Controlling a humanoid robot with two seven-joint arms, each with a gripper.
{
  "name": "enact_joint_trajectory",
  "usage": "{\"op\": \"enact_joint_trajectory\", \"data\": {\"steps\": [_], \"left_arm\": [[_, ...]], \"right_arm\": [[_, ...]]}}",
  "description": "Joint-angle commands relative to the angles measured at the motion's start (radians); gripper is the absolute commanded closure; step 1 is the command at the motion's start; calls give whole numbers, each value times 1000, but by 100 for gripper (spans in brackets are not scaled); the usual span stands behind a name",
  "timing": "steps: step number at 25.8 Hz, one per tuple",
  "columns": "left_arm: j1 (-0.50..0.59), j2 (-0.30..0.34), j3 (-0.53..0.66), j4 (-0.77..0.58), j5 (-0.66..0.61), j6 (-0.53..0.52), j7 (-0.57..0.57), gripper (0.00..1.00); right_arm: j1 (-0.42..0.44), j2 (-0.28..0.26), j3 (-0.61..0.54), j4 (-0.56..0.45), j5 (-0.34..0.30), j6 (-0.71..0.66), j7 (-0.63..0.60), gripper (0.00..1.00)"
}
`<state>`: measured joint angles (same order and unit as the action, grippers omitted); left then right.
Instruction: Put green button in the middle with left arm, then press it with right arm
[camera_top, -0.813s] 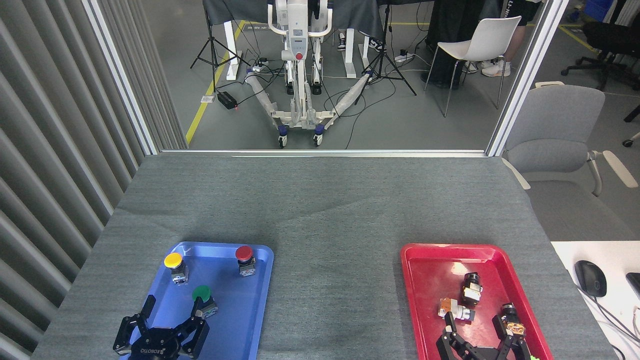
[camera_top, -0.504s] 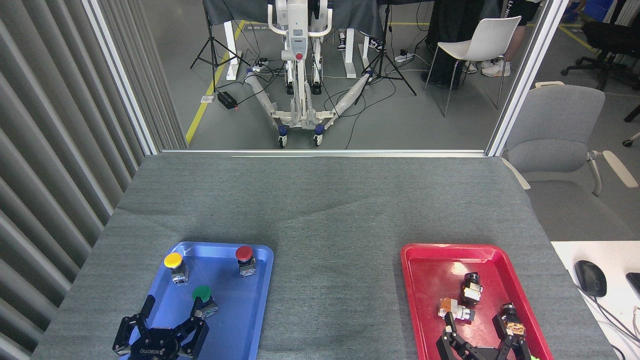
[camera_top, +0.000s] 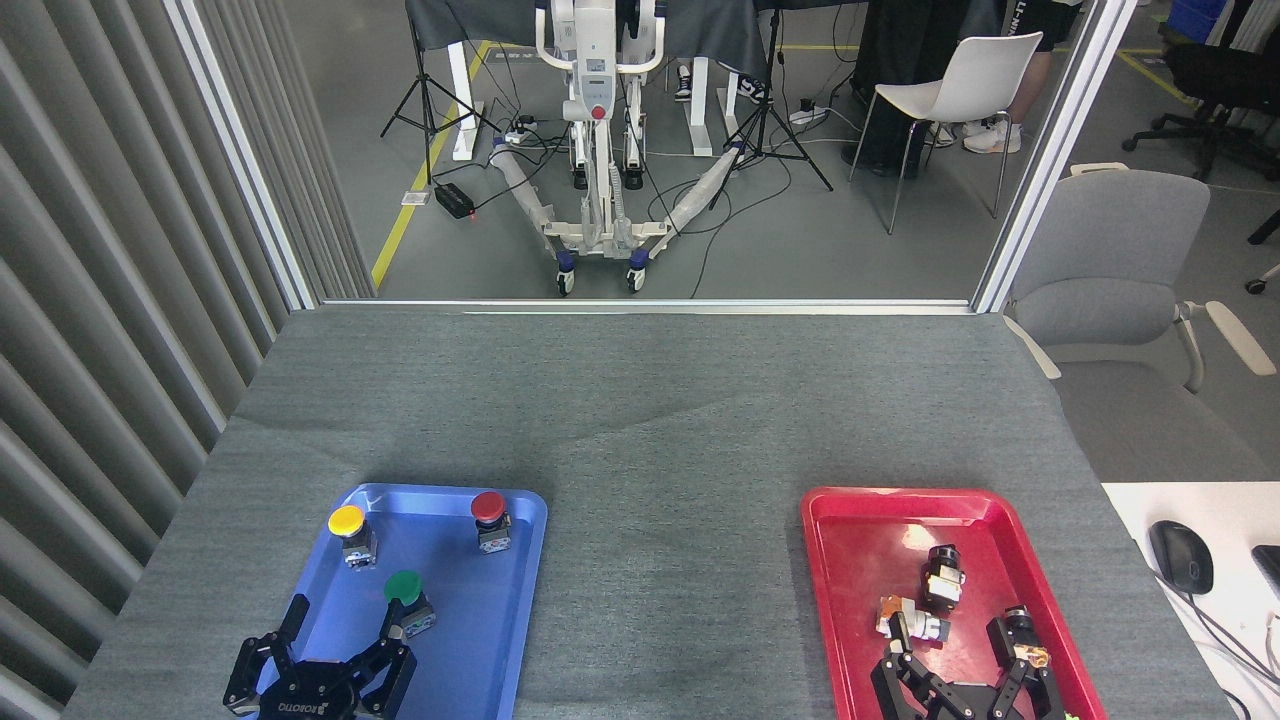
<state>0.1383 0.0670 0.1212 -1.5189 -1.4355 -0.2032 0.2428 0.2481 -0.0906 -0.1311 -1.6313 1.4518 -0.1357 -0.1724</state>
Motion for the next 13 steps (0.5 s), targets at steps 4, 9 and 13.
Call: {"op": "enact_joint_trajectory", "data": {"steps": [4,9,13], "left_arm": [[1,1,-2,0,0,-1,0,1],[1,1,-2,0,-2,-1,0,1],[1,1,-2,2,-2,-1,0,1]], "right_arm": [[37,-70,120,-41,2,140,-4,0],[42,-67,123,-47,4,134,-4,0],[65,-72,125,-56,1,116,-6,0]]}}
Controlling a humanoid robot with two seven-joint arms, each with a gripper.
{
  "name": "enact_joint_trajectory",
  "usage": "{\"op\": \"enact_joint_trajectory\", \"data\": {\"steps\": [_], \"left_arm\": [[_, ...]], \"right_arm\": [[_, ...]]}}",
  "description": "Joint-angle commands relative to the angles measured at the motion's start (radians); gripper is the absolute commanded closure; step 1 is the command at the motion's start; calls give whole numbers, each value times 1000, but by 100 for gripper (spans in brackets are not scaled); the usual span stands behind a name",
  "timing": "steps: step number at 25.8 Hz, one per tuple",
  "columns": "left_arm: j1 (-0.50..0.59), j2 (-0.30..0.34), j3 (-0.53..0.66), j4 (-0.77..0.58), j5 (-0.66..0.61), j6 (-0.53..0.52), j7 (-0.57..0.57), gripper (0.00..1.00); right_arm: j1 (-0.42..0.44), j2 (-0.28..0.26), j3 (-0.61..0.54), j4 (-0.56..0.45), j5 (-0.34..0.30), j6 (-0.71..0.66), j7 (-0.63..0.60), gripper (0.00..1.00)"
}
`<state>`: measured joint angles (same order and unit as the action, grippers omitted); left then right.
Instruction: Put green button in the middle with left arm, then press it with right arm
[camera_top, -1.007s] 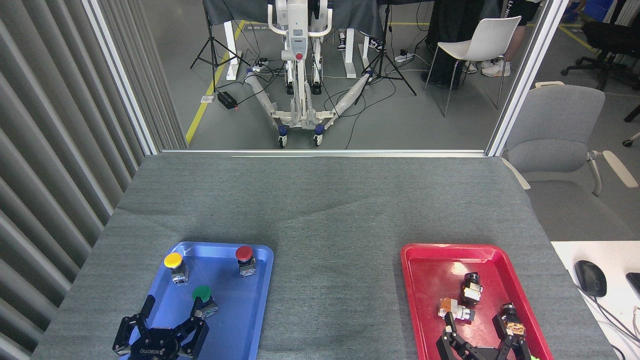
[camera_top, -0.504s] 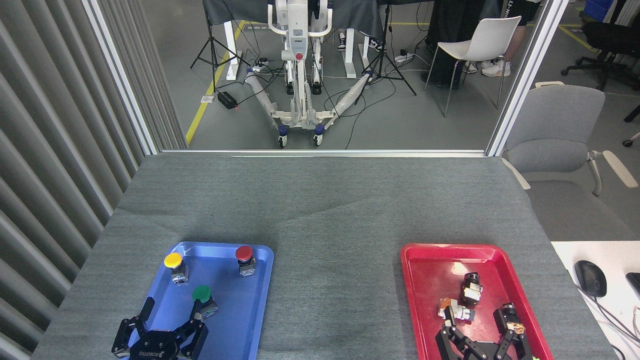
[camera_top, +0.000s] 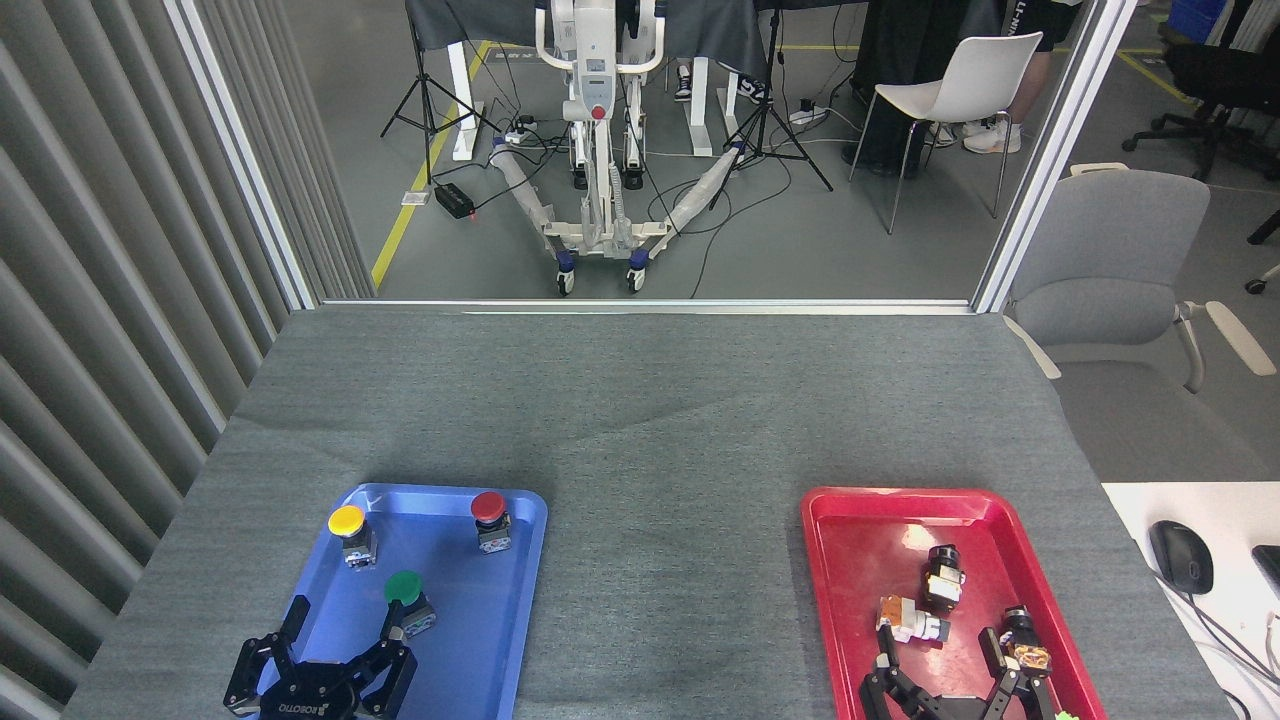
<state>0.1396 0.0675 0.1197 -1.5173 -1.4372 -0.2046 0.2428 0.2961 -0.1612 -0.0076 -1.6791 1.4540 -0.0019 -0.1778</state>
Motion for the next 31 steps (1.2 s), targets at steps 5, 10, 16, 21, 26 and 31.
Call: {"op": "enact_joint_trajectory", "data": {"steps": [5,10,16,21,26,31], "left_arm": [[0,0,0,-1,0,1,0,1],[0,0,0,0,0,1,0,1],[0,0,0,0,0,2,0,1],[2,0,0,-1,0,4,0,1],[2,0,2,-1,-2,2,0,1],[2,0,0,-1,-2,4,0,1]], "right_arm": [[20,-9,0,-22,-4,-50,6,0],[21,-8,-9,-31,-6,-41,11,0],[17,0,-2,-33,-6,-35,6,0],[17,3,11,-47,-6,-26,4,0],[18,3,20,-45,-4,-26,4,0],[17,6,20,-39,-4,-26,4,0]]}}
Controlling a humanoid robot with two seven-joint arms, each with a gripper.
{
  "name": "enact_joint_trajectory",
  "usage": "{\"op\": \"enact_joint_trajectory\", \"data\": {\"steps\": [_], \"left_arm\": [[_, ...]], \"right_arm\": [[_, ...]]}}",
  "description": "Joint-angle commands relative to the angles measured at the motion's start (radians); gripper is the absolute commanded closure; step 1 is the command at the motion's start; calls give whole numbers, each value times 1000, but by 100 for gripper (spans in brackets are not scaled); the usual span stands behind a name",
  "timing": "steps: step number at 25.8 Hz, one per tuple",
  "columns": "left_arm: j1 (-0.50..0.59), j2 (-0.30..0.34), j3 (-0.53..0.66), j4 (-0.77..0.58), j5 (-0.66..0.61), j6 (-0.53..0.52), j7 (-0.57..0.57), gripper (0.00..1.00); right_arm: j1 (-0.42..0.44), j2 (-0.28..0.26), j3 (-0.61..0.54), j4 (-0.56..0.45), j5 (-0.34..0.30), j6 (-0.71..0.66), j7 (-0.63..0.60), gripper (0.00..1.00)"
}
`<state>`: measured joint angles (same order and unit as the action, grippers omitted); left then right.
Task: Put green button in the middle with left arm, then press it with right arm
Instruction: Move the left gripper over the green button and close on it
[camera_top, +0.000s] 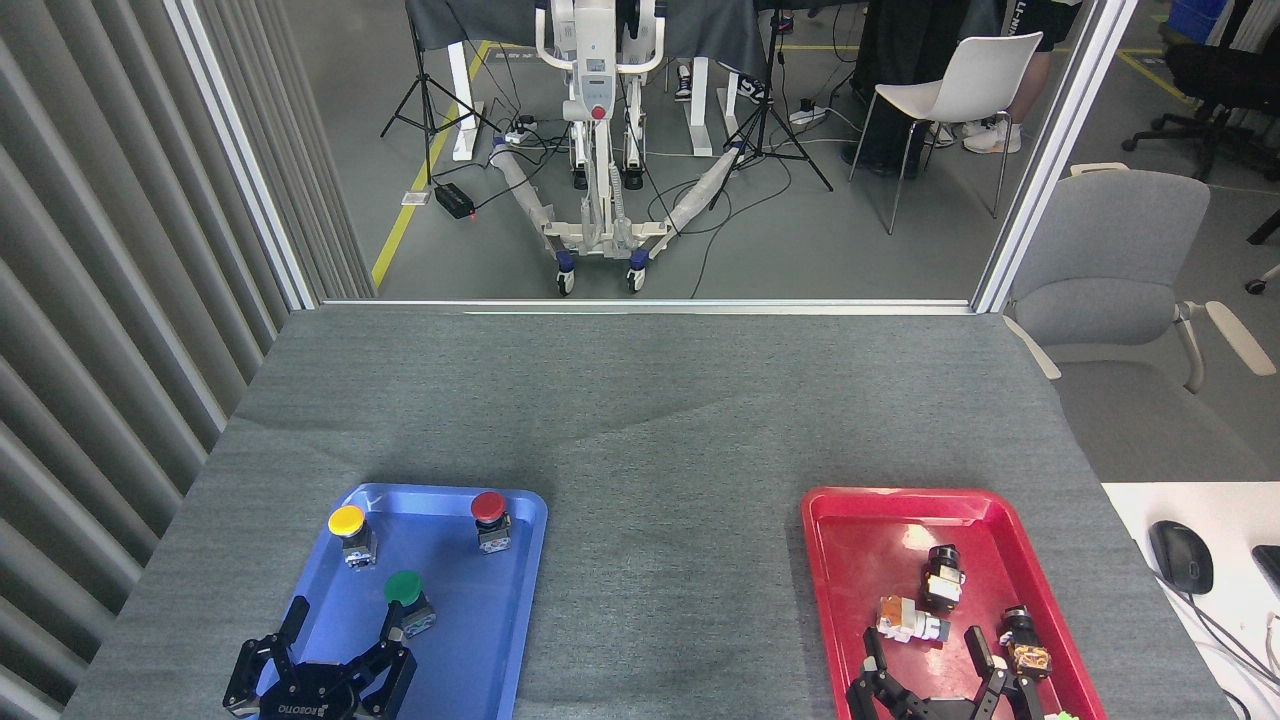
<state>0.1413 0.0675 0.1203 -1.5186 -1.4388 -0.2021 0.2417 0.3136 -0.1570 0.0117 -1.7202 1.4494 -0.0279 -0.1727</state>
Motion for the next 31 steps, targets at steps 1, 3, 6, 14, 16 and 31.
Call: {"op": "enact_joint_trajectory", "data": {"steps": [1,3,6,14,16,31], "left_arm": [[0,0,-1,0,0,0,1,1],[0,0,-1,0,0,0,1,1],[0,0,-1,0,0,1,1,1],[0,0,-1,3,1,9,-5,1],[-14,-2,-1,17,-11,17,-15,1],[-72,-126,-57,175,-17,214,-9,1]], "right_arm": [[-1,4,1,2,3,-1,-1,0],[-1,10,1,2,6,-1,1,0],[4,5,4,2,8,3,2,0],[6,4,40,1,8,37,2,0],[7,8,40,1,8,37,2,0],[10,10,40,1,25,62,2,0]]}}
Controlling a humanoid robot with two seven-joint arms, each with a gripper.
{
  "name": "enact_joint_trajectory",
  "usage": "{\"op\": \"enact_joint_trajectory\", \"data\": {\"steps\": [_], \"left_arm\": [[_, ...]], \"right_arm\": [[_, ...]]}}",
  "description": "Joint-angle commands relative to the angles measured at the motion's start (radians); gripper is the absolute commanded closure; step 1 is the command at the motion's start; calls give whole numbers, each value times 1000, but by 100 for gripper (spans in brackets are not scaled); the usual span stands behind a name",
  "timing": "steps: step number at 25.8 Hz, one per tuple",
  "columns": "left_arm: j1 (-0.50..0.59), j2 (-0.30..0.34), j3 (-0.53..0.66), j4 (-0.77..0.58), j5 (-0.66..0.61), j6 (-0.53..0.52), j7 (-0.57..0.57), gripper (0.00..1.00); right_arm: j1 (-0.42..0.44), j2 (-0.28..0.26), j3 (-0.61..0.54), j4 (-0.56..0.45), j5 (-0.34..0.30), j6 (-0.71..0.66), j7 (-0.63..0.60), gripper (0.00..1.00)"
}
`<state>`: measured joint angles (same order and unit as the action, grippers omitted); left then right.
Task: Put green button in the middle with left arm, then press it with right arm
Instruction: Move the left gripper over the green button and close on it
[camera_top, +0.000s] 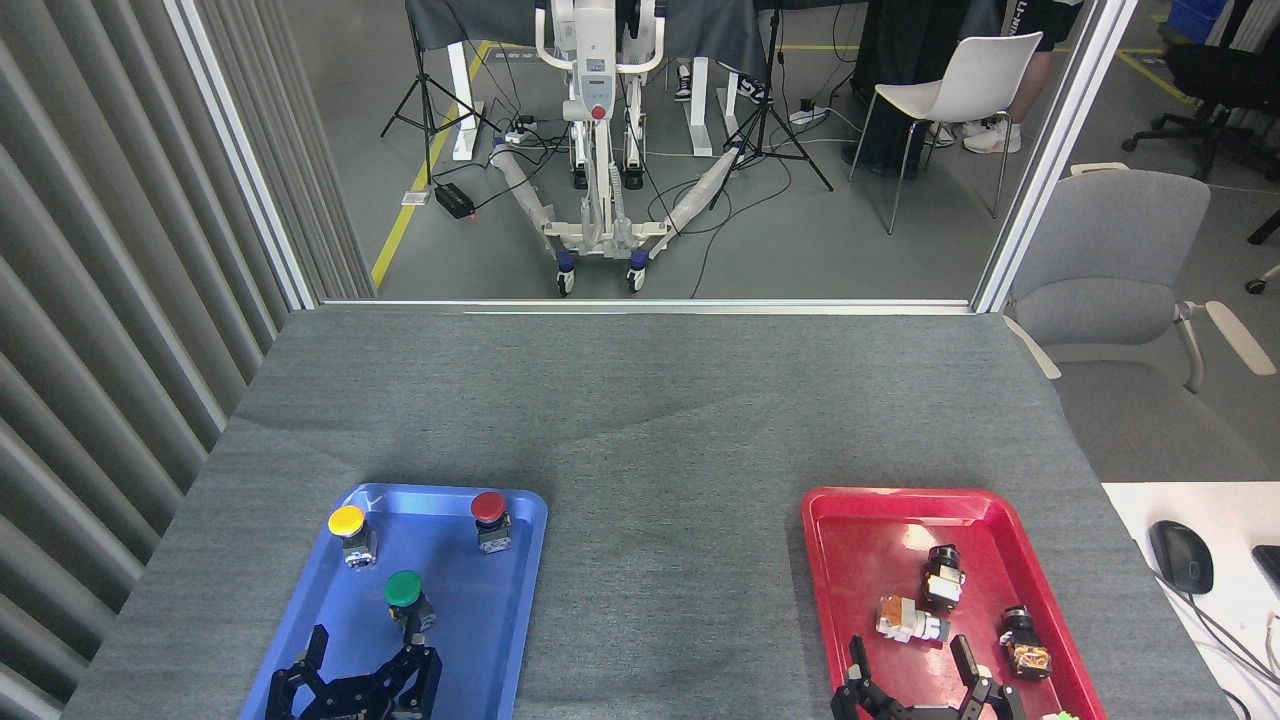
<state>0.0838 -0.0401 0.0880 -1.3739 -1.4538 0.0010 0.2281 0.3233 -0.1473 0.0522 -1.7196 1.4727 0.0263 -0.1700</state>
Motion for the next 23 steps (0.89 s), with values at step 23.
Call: {"op": "enact_joint_trajectory", "data": {"steps": [23], "left_arm": [[-144,-23,-100,228,-10,178,19,5]], "right_arm": [[2,-2,-2,3,3,-3,0,0]]}}
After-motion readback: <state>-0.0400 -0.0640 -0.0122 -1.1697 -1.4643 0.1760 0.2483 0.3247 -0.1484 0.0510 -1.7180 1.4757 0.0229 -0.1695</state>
